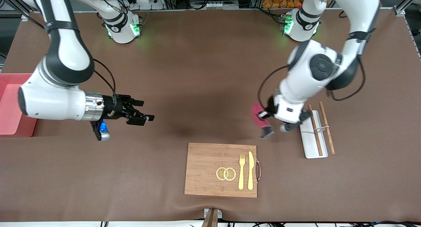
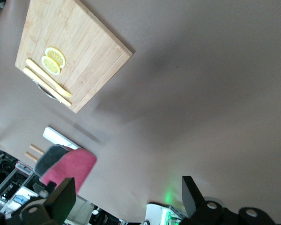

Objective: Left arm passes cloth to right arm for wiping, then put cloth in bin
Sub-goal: 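Lift the cloth with the left gripper toward the right gripper, then grasp the cloth with the right gripper beside the left gripper, then open the left gripper and withdraw it while the right gripper holds the cloth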

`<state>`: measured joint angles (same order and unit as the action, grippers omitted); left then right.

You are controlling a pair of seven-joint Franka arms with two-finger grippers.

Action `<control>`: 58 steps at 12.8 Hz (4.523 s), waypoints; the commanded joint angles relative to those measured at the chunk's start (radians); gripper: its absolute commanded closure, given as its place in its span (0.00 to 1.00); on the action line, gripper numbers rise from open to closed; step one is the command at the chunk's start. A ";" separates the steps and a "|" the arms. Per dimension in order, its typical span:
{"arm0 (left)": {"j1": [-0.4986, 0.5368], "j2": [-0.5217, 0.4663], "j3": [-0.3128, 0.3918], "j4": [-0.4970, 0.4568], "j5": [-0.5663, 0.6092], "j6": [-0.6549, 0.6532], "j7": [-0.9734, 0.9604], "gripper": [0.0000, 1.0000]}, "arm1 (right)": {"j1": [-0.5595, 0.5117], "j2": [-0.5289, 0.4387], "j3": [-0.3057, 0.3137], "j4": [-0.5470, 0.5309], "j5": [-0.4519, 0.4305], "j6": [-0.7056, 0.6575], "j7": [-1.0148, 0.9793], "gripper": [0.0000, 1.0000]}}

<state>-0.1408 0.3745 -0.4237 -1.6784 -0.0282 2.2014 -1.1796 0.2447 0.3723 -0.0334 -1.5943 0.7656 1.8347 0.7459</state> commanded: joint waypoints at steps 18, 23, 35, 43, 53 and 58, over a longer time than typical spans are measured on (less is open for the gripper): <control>-0.232 0.247 0.005 0.270 -0.118 0.124 -0.907 1.00 | 0.340 -0.052 -0.010 -0.315 0.072 0.560 0.251 0.00; -0.232 0.253 0.005 0.275 -0.118 0.124 -0.904 1.00 | 0.357 -0.038 -0.010 -0.311 0.070 0.621 0.279 0.58; -0.235 0.262 0.005 0.293 -0.157 0.123 -0.897 1.00 | 0.346 -0.047 -0.011 -0.297 -0.061 0.607 0.245 1.00; -0.143 0.127 0.013 0.336 -0.145 -0.153 -0.749 0.00 | 0.337 -0.041 -0.016 -0.323 -0.354 0.543 0.193 1.00; 0.234 -0.126 0.013 0.333 -0.127 -0.537 0.022 0.00 | -0.164 -0.029 -0.025 -0.378 -0.690 0.345 -0.503 1.00; 0.329 -0.170 0.014 0.327 0.009 -0.658 0.406 0.00 | -0.503 -0.021 -0.026 -0.336 -0.735 0.350 -1.053 1.00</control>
<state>0.1844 0.2374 -0.4026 -1.3211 -0.0929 1.5617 -0.8699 -0.1645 0.3663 -0.0838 -1.9530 0.0709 2.1990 -0.1744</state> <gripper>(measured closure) 0.000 0.982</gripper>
